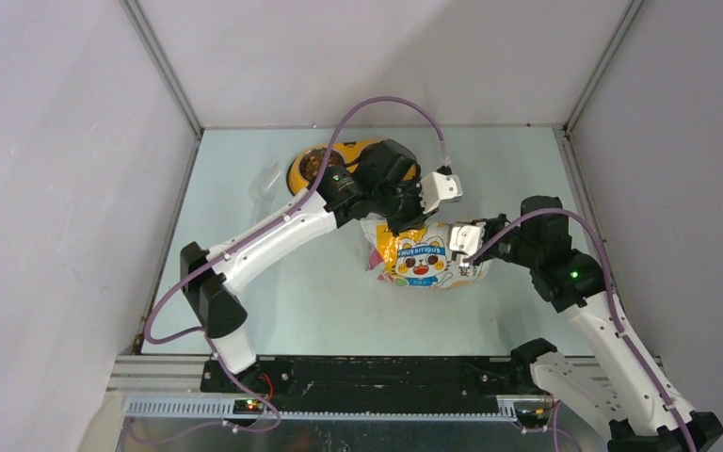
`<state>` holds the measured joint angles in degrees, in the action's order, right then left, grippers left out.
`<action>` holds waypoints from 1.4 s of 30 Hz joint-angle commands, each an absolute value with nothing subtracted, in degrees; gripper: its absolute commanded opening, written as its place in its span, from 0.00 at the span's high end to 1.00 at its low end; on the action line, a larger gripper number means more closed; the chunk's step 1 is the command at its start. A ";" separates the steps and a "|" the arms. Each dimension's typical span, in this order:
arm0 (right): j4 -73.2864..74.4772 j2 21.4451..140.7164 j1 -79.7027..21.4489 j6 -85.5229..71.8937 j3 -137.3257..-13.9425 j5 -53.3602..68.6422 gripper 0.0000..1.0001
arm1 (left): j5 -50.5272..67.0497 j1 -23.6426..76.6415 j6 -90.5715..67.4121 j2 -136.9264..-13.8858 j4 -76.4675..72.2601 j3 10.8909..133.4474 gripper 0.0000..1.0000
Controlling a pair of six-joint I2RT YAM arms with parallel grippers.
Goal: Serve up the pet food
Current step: Close the pet food bag at the center of the board.
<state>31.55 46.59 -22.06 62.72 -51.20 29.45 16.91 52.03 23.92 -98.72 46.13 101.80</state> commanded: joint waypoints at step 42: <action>43.74 65.42 -10.01 46.99 -70.81 54.26 0.44 | 15.38 46.80 30.90 -89.78 46.56 93.53 0.98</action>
<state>53.34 65.49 -8.71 52.93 -71.55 59.61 16.99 48.14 31.20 -91.59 48.42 92.68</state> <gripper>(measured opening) 0.555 0.036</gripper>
